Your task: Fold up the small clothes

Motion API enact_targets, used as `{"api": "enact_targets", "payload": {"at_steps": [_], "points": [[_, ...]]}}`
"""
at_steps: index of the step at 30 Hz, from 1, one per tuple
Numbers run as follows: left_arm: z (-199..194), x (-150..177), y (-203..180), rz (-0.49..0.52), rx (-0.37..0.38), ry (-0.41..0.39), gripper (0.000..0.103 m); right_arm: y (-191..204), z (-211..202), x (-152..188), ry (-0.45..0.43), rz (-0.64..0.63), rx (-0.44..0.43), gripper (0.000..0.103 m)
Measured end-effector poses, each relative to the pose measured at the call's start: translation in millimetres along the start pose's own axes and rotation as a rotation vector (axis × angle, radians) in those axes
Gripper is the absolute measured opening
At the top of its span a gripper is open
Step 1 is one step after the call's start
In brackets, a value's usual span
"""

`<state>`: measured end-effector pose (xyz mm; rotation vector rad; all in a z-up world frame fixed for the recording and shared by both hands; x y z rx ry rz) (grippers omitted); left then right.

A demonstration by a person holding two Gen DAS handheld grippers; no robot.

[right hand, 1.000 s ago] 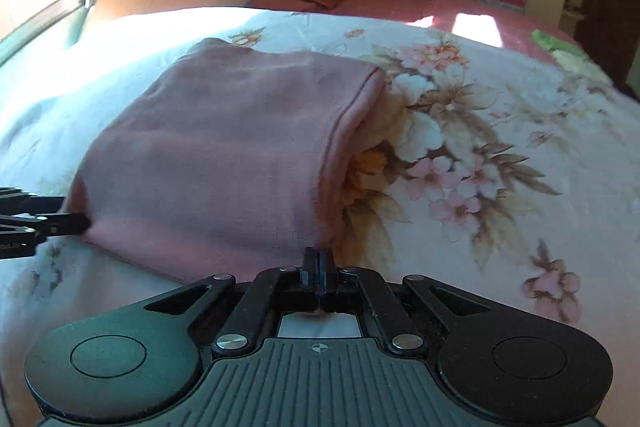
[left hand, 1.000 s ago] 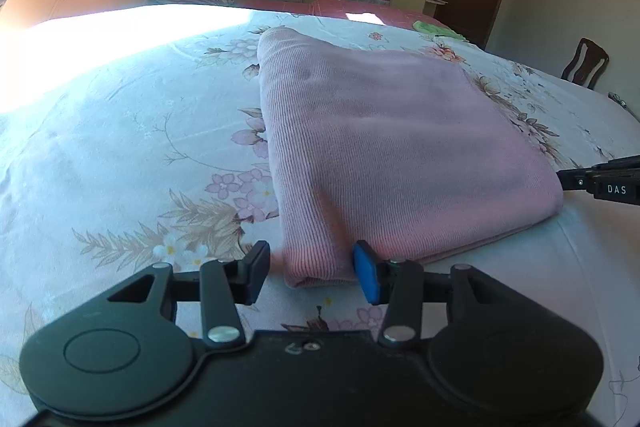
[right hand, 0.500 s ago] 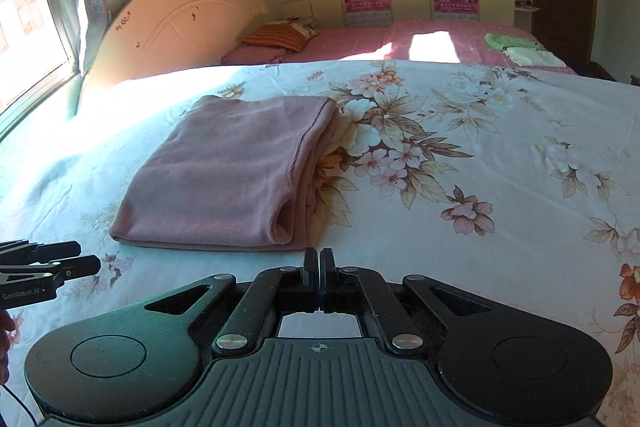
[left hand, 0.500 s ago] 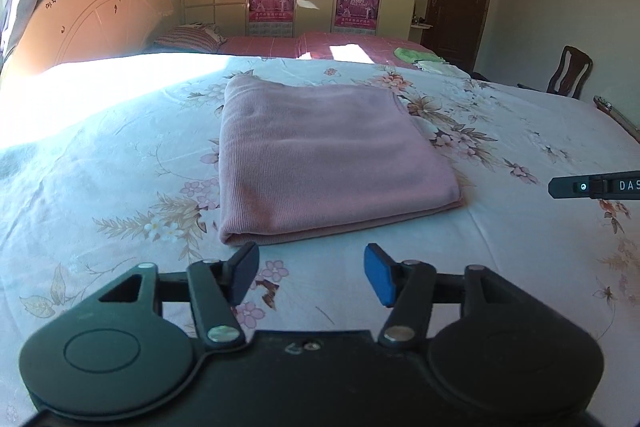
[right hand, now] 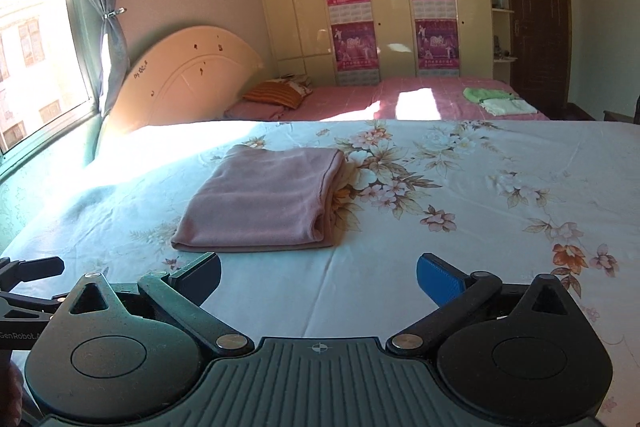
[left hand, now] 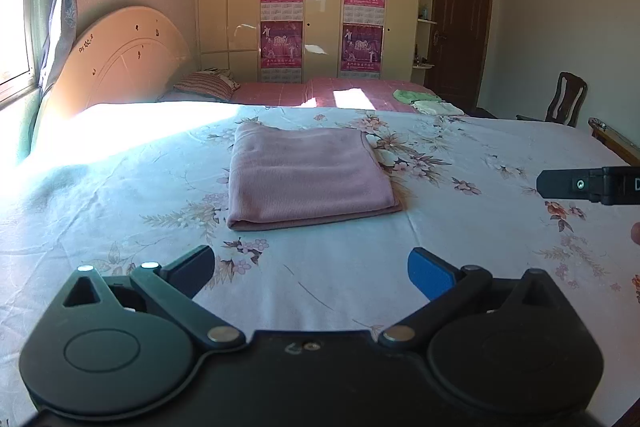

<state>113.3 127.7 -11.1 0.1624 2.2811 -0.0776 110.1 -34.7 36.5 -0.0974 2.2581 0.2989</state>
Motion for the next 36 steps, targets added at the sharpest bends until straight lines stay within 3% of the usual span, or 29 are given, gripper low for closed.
{"api": "enact_targets", "payload": {"at_steps": [14, 36], "points": [[-81.3, 14.1, -21.1, 0.011, 0.041, -0.104, 0.103, 26.4, -83.1, 51.9, -0.03, -0.046, 0.067, 0.103], [-108.2, 22.1, -20.2, 0.011, 0.044, -0.153, 0.103, 40.6, -114.4, 57.2, -0.066, -0.069, 0.077, 0.103]]}}
Point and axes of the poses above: each gripper's, at about its wrist camera, not at the fingertips, and z roughly the way its jaws point, y to its left, x to its underside, the point moved 3 cm from there along z, roughly the way its jaws point, and after that the axes turned 8 degrees about y, right-handed, at the moved point
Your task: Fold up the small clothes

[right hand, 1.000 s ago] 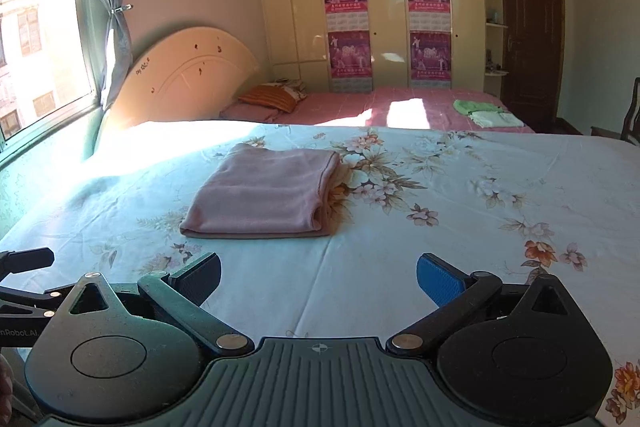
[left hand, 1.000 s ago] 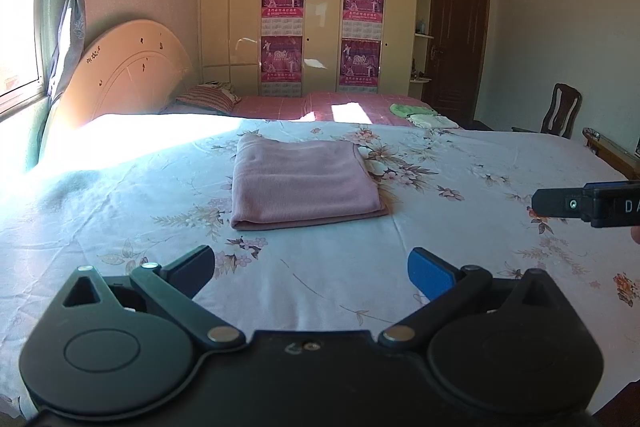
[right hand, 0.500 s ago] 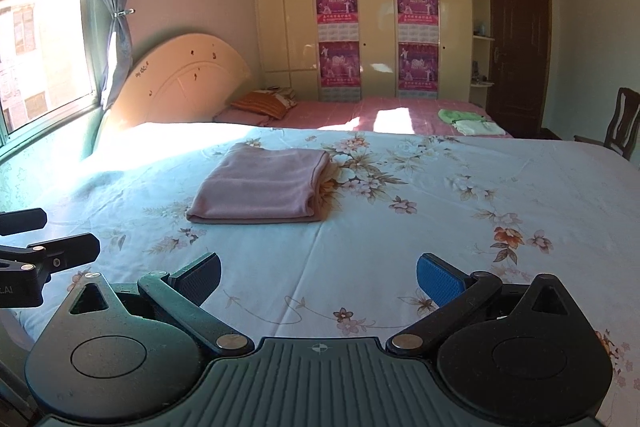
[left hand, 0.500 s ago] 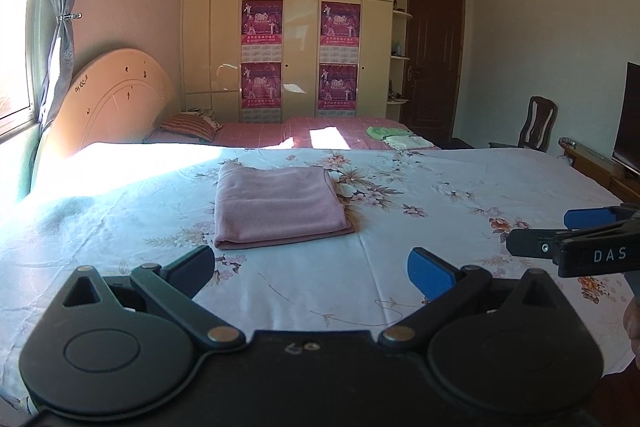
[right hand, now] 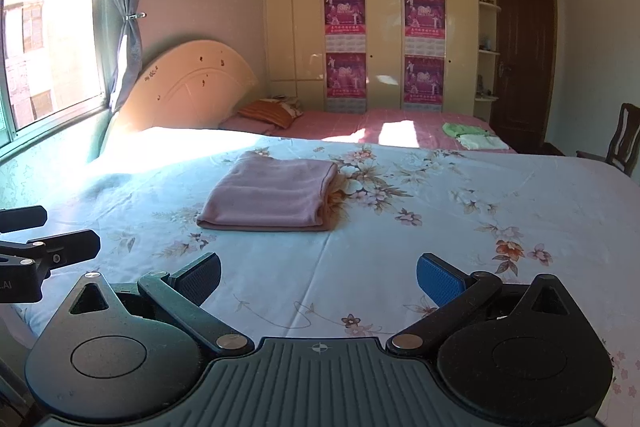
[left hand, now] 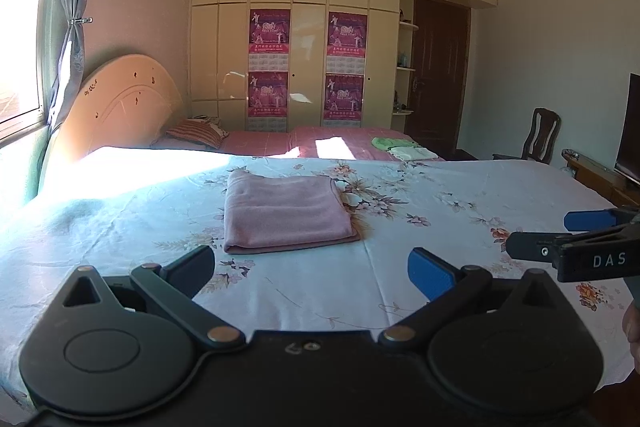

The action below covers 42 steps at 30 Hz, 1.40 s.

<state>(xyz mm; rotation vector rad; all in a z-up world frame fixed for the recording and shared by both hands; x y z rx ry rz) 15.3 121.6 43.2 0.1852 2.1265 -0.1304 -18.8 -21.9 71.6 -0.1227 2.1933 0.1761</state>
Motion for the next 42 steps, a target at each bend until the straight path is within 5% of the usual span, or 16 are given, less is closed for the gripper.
{"api": "enact_targets", "payload": {"at_steps": [42], "points": [[-1.4, -3.0, -0.9, 0.015, 0.006, -0.014, 0.103, -4.2, -8.0, -5.6, -0.013, -0.005, 0.009, 0.103]]}}
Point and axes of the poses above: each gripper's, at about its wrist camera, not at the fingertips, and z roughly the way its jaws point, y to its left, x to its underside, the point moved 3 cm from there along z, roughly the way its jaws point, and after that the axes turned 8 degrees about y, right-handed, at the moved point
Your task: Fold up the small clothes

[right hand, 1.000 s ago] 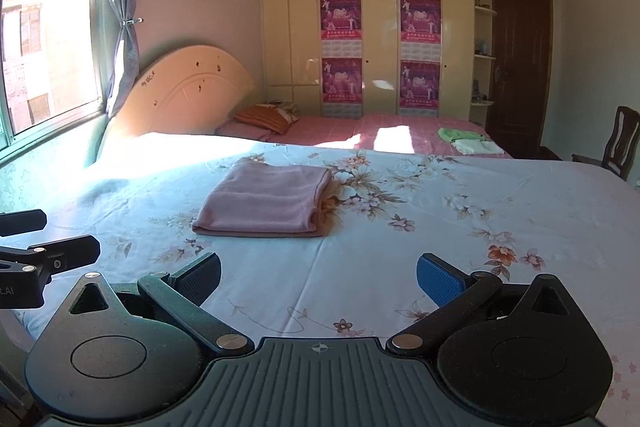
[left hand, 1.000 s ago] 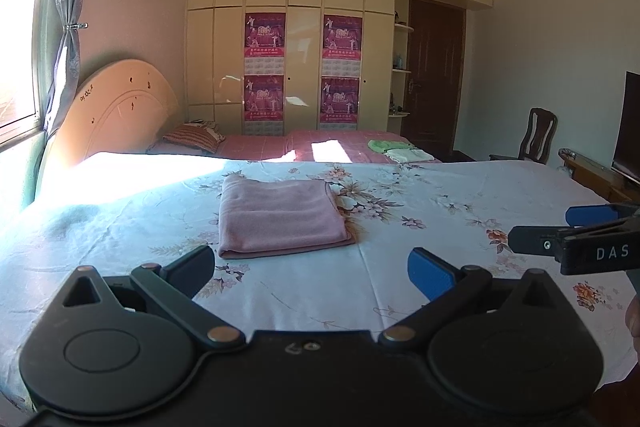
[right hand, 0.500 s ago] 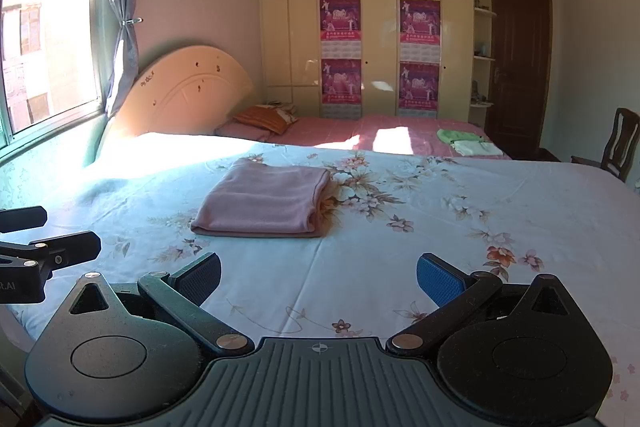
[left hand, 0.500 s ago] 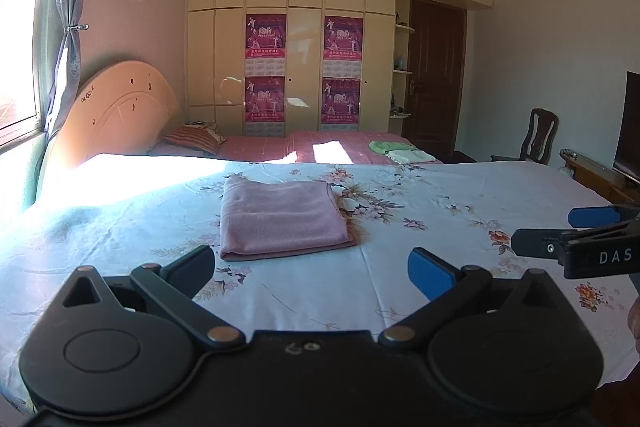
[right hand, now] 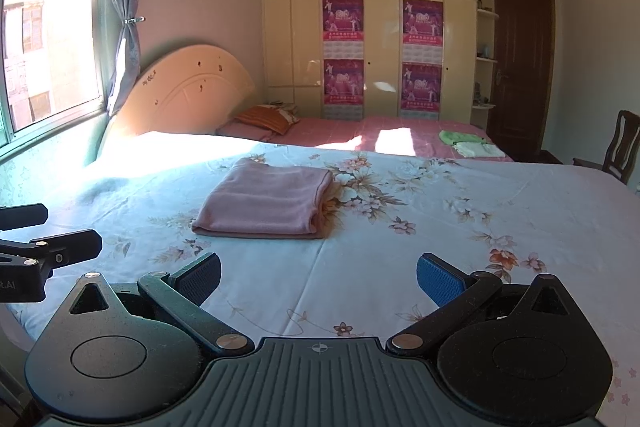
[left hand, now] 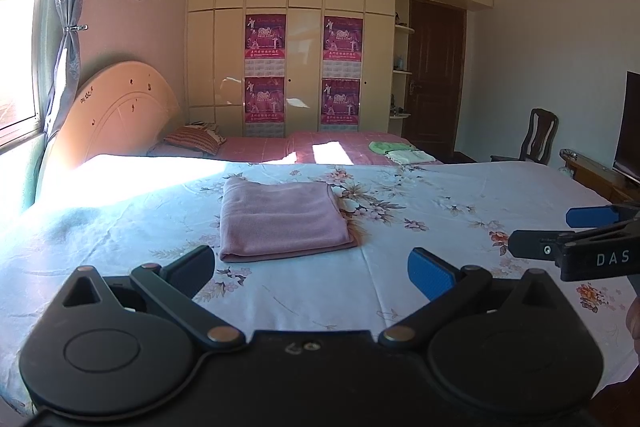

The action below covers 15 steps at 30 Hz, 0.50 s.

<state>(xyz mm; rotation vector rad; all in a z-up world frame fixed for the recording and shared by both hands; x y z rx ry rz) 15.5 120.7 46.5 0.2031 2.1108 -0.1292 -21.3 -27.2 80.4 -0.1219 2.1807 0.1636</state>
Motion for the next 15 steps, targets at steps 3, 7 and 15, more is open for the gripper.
{"api": "enact_targets", "payload": {"at_steps": [3, 7, 15], "points": [[0.0, -0.1, 0.3, 0.003, 0.001, -0.002, 0.103, 0.2, 0.6, -0.8, 0.0, -0.003, 0.0, 0.103], [1.6, -0.5, -0.3, 0.011, 0.0, -0.006, 0.103, 0.5, 0.7, -0.9, 0.001, -0.005, 0.001, 0.103], [1.4, -0.7, -0.2, 0.017, -0.001, -0.008, 0.103, 0.9, 3.1, -1.9, 0.003, -0.015, -0.007, 0.103]]}}
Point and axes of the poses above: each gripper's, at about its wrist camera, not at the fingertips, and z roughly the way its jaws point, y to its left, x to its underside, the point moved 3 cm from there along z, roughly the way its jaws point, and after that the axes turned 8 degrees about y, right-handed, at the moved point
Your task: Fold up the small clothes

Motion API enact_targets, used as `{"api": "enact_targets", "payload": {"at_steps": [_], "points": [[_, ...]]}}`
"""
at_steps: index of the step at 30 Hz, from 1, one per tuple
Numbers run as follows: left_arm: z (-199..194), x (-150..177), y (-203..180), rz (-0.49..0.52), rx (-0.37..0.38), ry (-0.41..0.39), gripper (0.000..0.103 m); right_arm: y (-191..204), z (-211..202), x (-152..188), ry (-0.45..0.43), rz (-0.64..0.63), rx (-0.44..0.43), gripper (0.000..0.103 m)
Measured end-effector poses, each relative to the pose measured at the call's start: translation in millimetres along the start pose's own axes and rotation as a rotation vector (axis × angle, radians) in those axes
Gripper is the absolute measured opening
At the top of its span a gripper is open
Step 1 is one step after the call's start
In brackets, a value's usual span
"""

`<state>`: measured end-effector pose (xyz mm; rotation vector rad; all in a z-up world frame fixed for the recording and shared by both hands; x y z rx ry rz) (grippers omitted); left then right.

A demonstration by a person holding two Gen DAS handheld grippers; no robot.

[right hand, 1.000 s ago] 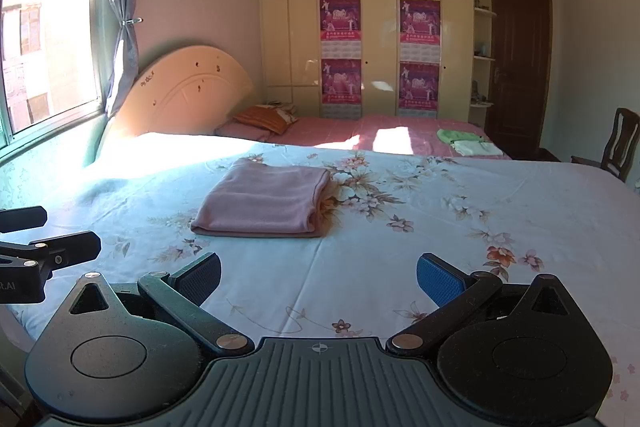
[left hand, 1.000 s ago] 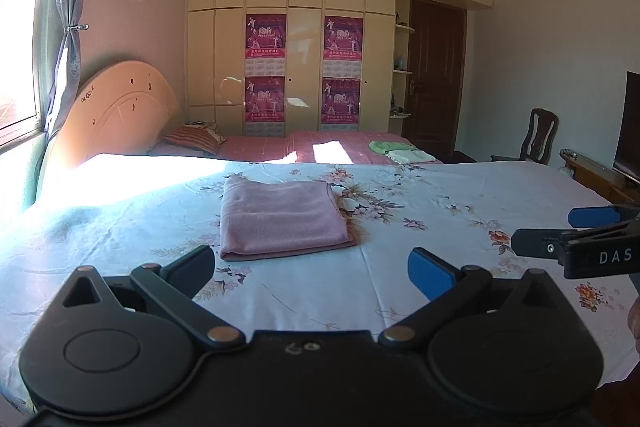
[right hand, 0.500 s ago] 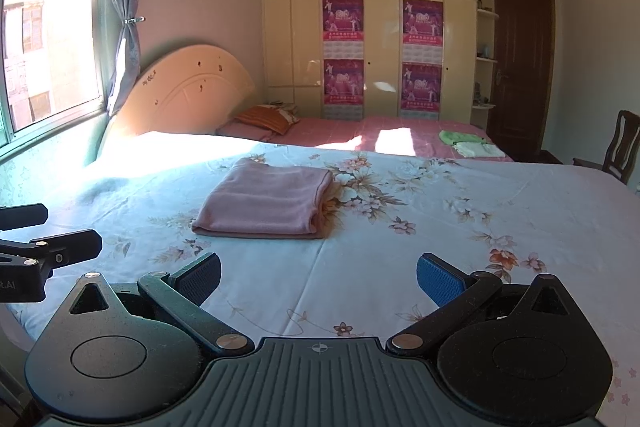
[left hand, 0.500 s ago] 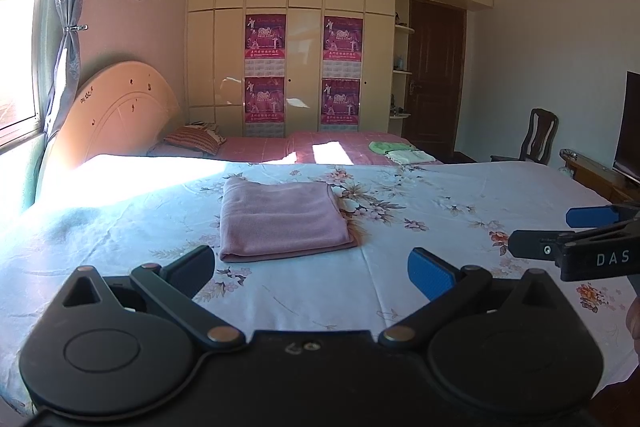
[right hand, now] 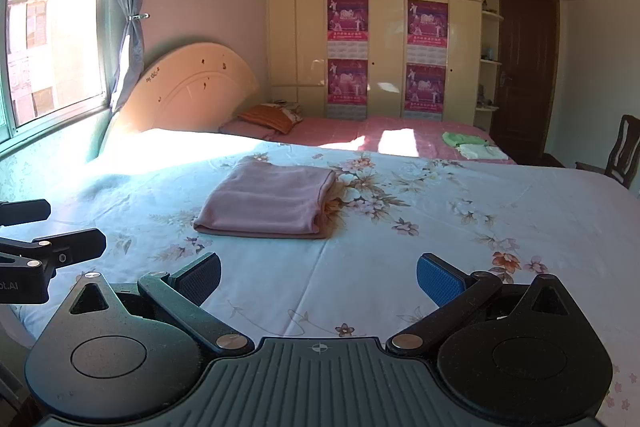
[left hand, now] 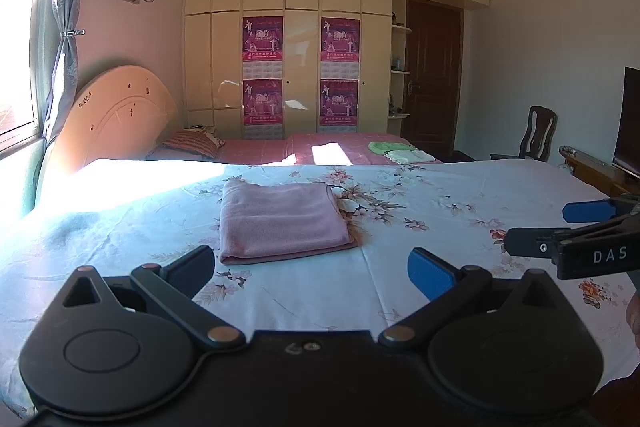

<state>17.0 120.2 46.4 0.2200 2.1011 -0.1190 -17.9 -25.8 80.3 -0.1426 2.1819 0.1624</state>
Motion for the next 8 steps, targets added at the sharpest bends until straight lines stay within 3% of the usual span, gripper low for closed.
{"api": "enact_targets", "payload": {"at_steps": [8], "points": [[-1.0, -0.8, 2.4, 0.003, 0.0, -0.009, 0.103, 1.7, 4.7, -1.6, 0.006, -0.013, -0.009, 0.103]]}}
Point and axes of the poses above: each gripper's, at about its wrist camera, not at the fingertips, and z roughly the way its jaws point, y to its left, x to its underside, the point moved 3 cm from there along z, roughly the way its jaws point, and after that the axes turned 8 degrees about y, right-handed, at the moved point
